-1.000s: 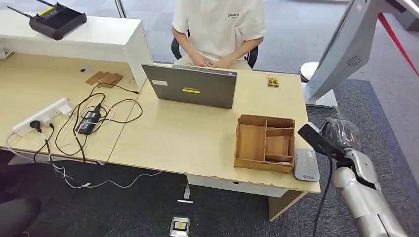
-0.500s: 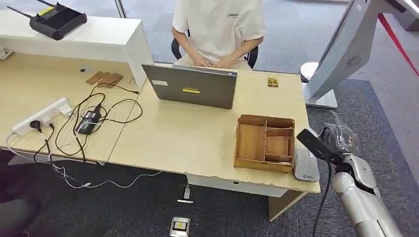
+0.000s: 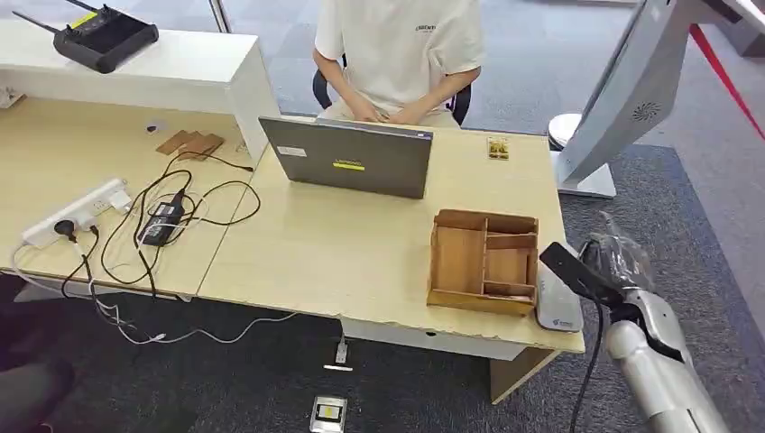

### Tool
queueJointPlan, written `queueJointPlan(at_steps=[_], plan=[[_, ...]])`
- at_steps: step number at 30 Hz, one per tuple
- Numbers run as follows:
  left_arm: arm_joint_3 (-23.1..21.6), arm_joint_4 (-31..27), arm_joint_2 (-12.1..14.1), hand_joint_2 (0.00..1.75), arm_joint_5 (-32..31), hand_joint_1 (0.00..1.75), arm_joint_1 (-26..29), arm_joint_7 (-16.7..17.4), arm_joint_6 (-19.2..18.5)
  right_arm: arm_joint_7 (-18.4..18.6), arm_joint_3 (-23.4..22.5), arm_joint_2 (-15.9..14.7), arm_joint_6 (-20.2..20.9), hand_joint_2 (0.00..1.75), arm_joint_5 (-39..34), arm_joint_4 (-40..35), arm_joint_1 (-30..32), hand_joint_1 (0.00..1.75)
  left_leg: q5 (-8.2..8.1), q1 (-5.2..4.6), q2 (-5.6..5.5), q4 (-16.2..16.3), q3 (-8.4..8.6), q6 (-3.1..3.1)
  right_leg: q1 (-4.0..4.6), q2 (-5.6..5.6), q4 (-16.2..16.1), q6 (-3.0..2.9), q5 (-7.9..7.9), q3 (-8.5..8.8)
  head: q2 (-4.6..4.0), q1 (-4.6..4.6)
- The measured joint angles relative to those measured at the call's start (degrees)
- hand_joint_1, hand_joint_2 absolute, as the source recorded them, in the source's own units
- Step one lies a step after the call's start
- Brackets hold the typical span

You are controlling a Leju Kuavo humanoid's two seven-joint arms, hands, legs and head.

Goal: Pass the card to the sensor for recognition and then transmit it.

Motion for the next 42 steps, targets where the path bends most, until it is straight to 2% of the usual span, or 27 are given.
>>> queueJointPlan(at_steps=[27, 42], plan=[[0.13, 0.02, 0.85, 1.75, 0.81, 0.0, -0.17, -0.04, 0.33, 0.72, 1.29, 2.36, 4.09, 1.75, 1.2, 1.18, 0.28, 1.75, 0.0, 0.0, -0.01, -0.02, -0.02, 0.0, 0.0, 0.0, 0.01, 0.0, 0.0, 0.0, 0.0, 0.0], [0.17, 0.13, 1.11, 1.75, 1.11, 0.0, 0.42, -0.37, 0.59, 0.79, 2.05, 3.61, 4.2, 1.75, 1.57, 3.13, 0.16, 1.75, 0.0, 0.0, -0.01, -0.02, -0.03, 0.0, 0.0, 0.0, 0.0, 0.0, 0.0, 0.0, 0.0, 0.0]])
